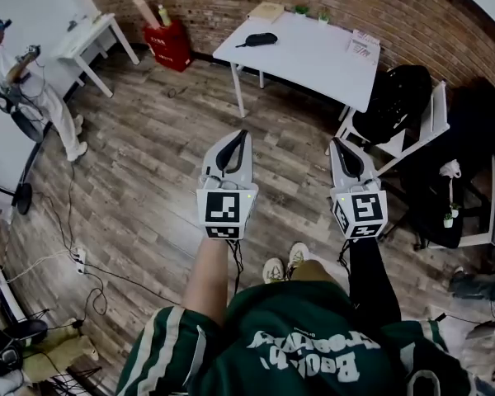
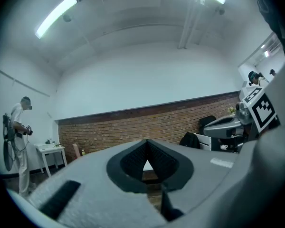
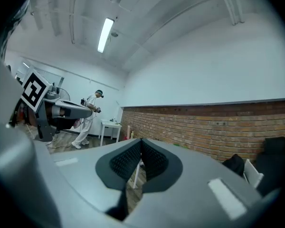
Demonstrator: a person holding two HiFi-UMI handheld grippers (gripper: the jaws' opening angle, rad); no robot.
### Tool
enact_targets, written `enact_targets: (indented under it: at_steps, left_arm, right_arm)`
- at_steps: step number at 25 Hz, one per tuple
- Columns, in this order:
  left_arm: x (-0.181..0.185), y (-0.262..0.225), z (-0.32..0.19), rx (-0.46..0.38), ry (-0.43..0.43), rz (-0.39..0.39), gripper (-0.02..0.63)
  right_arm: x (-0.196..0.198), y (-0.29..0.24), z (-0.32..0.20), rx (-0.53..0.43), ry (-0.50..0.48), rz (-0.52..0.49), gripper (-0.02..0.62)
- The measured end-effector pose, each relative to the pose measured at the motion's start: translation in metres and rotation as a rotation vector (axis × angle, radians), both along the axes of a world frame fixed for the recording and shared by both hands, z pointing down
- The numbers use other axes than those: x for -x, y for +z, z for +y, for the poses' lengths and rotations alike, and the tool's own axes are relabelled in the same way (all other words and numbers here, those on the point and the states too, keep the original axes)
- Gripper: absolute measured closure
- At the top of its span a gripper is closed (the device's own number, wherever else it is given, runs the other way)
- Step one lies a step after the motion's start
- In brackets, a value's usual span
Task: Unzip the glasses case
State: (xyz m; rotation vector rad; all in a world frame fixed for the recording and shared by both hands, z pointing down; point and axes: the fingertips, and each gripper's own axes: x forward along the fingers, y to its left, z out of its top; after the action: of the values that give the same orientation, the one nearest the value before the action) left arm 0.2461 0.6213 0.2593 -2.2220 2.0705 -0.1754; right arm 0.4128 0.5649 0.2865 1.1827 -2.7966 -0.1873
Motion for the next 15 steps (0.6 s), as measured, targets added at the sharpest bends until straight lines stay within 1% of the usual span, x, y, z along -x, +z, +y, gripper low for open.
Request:
enact_targets:
  at_steps: [2, 3, 4, 5, 7, 12, 15]
  left_arm:
    - [0.002, -0.002, -0.002, -0.013, -0.005, 0.008, 0.593]
    - [0.001, -0.002, -0.003, -0.017, -0.003, 0.011, 0.575]
    - [0.001, -0.003, -0.006, -0.02, 0.001, 0.013, 0.555]
    - [0.0, -0.004, -0.009, -0.023, 0.007, 0.016, 0.532]
    - [0.0, -0.005, -0.017, -0.029, 0.014, 0.021, 0.505]
    - [0.009, 0.003, -0.042, -0.02, 0.005, 0.016, 0.492]
    - [0.013, 0.003, -0.065, -0.013, 0.002, 0.02, 0.492]
  right_arm:
    - [0.0, 0.001, -0.005, 0.005, 0.01, -0.011, 0.58]
    - [-0.001, 0.001, -0.008, 0.009, 0.014, -0.016, 0.57]
    - [-0.001, 0.002, -0.012, 0.012, 0.015, -0.02, 0.538]
    - [-0.001, 0.002, -0.016, 0.013, 0.015, -0.024, 0.525]
    - [-0.001, 0.002, -0.026, 0.017, 0.016, -0.034, 0.521]
    - [0.008, 0.014, -0.054, 0.03, 0.002, -0.054, 0.512]
    - [0.013, 0.013, -0.08, 0.033, -0.002, -0.063, 0.508]
